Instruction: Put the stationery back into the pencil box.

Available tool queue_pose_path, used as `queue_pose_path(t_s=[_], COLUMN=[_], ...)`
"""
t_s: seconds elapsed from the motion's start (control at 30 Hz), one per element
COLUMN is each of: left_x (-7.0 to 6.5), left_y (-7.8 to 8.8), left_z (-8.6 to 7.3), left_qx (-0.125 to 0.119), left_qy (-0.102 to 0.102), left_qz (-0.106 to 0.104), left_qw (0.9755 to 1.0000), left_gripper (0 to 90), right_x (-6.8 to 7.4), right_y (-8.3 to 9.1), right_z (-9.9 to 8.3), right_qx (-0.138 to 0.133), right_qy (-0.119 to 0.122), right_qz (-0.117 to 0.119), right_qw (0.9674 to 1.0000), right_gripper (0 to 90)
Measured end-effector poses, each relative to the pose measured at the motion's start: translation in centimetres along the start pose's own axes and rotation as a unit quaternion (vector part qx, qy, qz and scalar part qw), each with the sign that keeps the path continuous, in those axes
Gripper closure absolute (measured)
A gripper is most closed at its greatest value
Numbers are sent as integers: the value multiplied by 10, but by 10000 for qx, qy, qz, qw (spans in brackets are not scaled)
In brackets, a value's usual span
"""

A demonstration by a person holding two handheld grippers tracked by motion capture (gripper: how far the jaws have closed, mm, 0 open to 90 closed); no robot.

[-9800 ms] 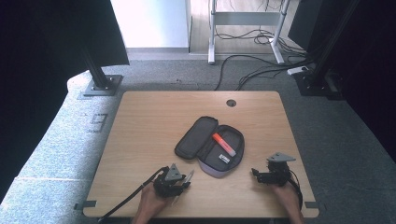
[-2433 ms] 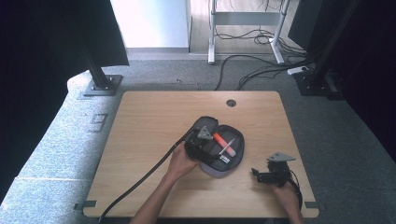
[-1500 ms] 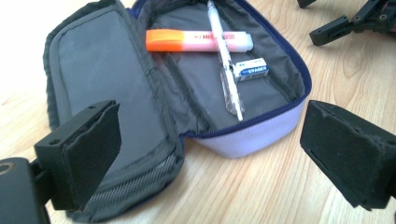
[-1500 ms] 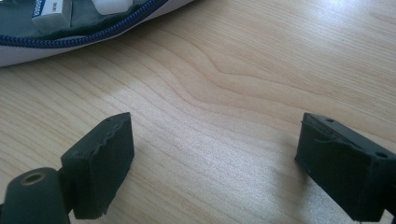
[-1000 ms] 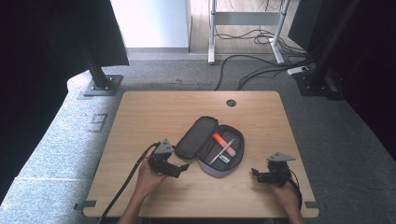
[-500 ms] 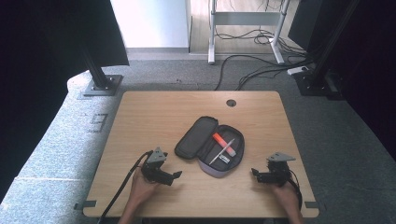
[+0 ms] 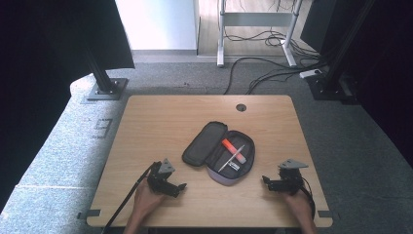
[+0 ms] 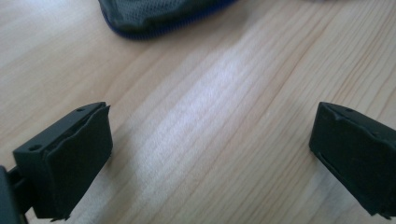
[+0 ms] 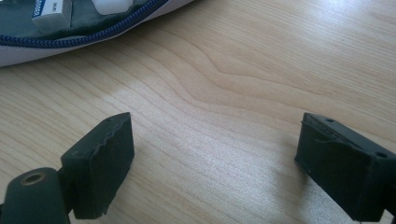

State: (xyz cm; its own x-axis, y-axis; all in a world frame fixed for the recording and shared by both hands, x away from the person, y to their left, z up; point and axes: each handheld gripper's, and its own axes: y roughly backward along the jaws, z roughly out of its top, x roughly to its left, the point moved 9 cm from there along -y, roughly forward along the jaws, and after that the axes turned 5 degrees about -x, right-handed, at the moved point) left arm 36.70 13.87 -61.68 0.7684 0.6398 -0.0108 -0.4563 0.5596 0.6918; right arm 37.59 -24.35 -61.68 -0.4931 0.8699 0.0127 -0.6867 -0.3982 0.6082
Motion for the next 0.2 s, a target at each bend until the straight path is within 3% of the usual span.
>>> queue_pose_path(t_s=[0.2], left_x=[0], left_y=[0], left_z=[0], left_qx=[5], left_qy=[6], left_qz=[16], left_qw=[10000], left_gripper=[0], right_x=[0], right_y=[0], right_z=[0], right_qx=[-1], right_qy=[-1], right_qz=[-1], right_qw=[10000], right_gripper=[106])
